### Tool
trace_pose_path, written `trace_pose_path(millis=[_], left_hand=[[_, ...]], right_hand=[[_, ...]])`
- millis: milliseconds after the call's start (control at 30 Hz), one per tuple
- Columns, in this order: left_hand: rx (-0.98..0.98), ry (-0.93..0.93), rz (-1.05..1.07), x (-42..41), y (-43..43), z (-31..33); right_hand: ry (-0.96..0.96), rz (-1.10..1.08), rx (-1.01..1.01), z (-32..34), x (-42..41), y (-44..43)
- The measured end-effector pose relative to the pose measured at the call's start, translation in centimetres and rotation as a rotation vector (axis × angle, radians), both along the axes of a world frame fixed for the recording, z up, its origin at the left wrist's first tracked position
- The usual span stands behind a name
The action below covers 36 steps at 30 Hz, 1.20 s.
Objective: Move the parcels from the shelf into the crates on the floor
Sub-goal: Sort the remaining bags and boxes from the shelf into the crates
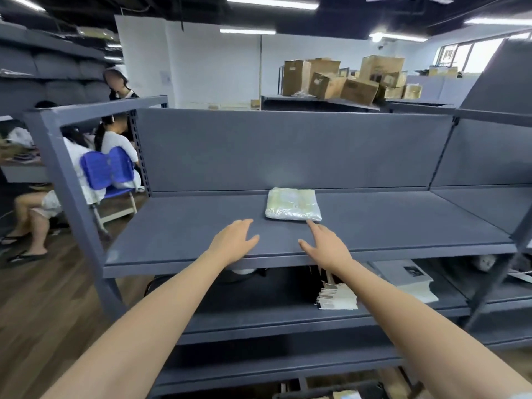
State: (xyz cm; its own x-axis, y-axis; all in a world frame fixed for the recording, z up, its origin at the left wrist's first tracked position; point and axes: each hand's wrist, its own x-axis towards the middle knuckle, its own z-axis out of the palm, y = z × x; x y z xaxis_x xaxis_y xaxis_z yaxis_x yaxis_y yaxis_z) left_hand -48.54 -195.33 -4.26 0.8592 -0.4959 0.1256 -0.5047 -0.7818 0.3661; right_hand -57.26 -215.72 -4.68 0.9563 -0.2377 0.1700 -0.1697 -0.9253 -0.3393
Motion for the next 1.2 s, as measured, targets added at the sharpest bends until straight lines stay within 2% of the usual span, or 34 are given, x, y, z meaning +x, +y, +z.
trace_pose_path(millis=[400,700,833,933,1200], left_hand=[[-0.017,0.069,-0.093,13.3,-9.4,-1.6],[-0.044,0.098,-0.139,17.2,-12.6,-4.4],[-0.117,0.099,-0.133,17.6,-13.1,-5.2],[-0.093,0.089,-0.136,17.3,-12.9,-5.5],[-0.116,-0.104,-0.171,14.8,-10.5,-3.6]], right_hand=[[0.073,-0.087,0.007,-2.2,13.2,-8.0],[0.163,-0.068,0.076,-4.8,17.4,-10.4],[0.143,-0.121,0.083,-5.8,17.8,-10.6],[0.129,-0.124,0.035,-6.0,17.2,-10.4],[-0.103,-0.168,-0.172,-3.9,13.9,-8.3]])
